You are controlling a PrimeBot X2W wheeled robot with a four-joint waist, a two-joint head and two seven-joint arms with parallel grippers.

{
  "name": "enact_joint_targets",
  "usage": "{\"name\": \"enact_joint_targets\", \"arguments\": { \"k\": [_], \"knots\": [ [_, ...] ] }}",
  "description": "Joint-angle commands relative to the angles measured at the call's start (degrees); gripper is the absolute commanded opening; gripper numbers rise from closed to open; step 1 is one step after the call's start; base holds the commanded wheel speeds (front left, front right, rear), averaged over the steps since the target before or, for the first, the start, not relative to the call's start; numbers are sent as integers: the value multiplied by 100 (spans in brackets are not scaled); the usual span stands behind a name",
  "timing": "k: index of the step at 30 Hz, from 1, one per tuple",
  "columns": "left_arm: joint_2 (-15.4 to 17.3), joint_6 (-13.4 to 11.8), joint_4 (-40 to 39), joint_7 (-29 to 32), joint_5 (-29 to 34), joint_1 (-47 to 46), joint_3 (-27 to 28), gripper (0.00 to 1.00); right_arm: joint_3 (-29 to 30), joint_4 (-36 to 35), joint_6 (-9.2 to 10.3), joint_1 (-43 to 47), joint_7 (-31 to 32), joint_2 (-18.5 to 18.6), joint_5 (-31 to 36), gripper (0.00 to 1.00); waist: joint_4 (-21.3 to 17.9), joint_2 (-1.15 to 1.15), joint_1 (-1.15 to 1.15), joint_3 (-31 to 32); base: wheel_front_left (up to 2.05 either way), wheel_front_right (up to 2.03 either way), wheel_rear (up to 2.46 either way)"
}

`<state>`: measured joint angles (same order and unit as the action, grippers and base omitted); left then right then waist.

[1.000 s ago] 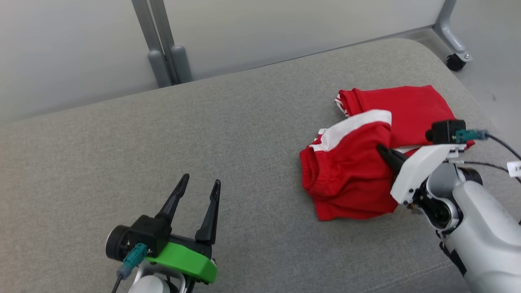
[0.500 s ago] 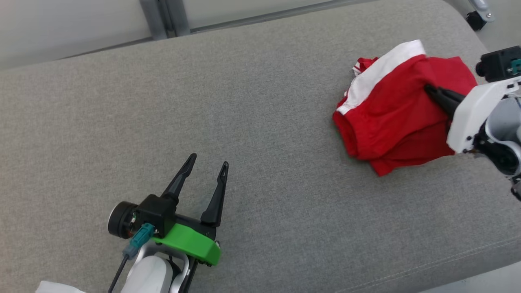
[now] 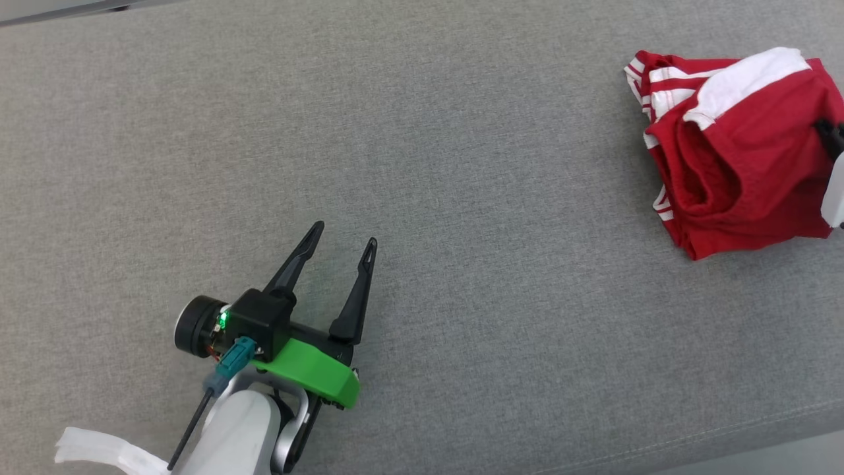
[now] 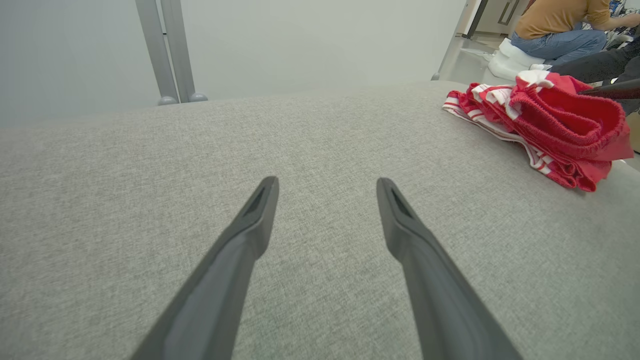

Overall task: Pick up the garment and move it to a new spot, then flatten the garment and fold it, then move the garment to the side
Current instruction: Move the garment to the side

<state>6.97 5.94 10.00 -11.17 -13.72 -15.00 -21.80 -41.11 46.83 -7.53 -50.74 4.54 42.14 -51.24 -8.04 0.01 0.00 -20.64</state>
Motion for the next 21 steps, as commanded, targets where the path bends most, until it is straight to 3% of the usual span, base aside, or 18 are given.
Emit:
{"name": "enact_joint_targets", "arguments": {
  "k": [1,5,8,14,21],
  "knots": [
    [29,-36,40,-18,-7,-66,21,100,-52,229,8,-65,-89,-45,110,100,100,-1,0,47,0,0,0],
    [33,-64,110,-100,-88,47,62,100,-154,762,8,-164,-364,-256,311,100,140,-1,0,339,0,0,0],
    [38,-105,137,-167,-161,154,139,100,-166,726,8,-121,-794,-365,327,100,167,-1,0,640,0,0,0],
    [102,-246,75,-269,-345,440,408,100,-46,244,8,208,-1657,-533,244,100,213,-1,0,1363,0,0,0],
    [170,-372,-157,-308,-712,858,785,100,504,-547,8,965,-1949,-693,376,100,270,-1,0,2030,0,0,0]
  ]
}}
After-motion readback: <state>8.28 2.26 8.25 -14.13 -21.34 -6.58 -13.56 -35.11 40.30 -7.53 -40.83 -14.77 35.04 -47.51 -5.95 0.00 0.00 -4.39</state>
